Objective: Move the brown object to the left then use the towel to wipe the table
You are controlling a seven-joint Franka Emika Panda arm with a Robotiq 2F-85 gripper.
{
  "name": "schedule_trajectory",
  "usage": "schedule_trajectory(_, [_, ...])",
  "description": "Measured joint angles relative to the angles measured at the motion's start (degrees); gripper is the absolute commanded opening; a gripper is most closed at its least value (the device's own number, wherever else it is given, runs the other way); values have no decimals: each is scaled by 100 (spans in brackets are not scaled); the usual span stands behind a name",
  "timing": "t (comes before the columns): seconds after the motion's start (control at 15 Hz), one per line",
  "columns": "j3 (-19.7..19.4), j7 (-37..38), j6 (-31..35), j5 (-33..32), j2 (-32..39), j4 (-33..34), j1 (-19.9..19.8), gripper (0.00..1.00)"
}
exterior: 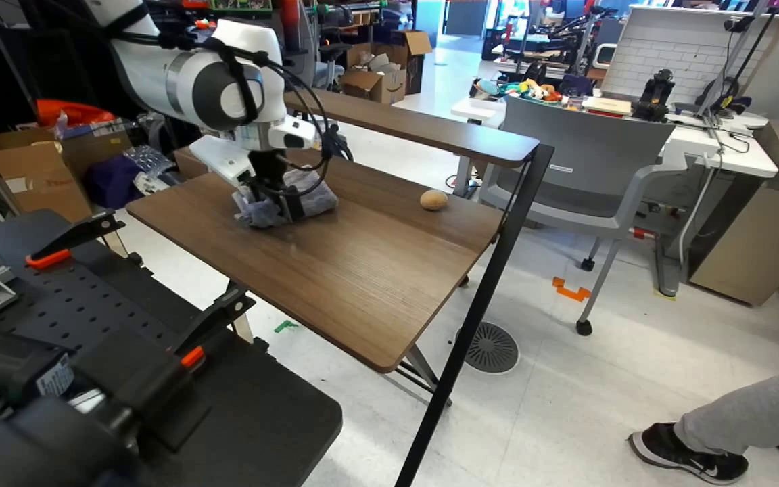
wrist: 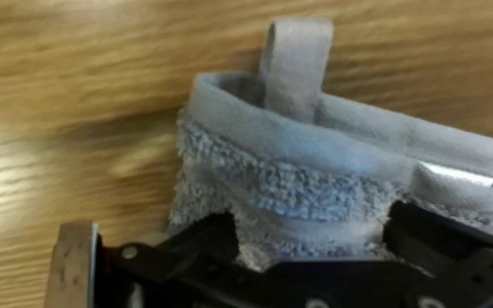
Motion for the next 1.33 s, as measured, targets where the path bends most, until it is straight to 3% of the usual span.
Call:
schedule_trajectory(0.2, [-280, 247, -167, 192, 288, 610, -269, 100])
schedule_trajectory(0.47, [-196, 354, -511, 362, 604, 1350, -482, 100])
schedule_trajectory(0.87, [288, 534, -544, 397, 969, 2060, -195, 100])
schedule_trajectory(1.13, [339, 664, -582, 399, 1167, 2425, 69, 100])
schedule_trajectory(1.33, [309, 697, -790, 493, 1260, 2648, 12, 100])
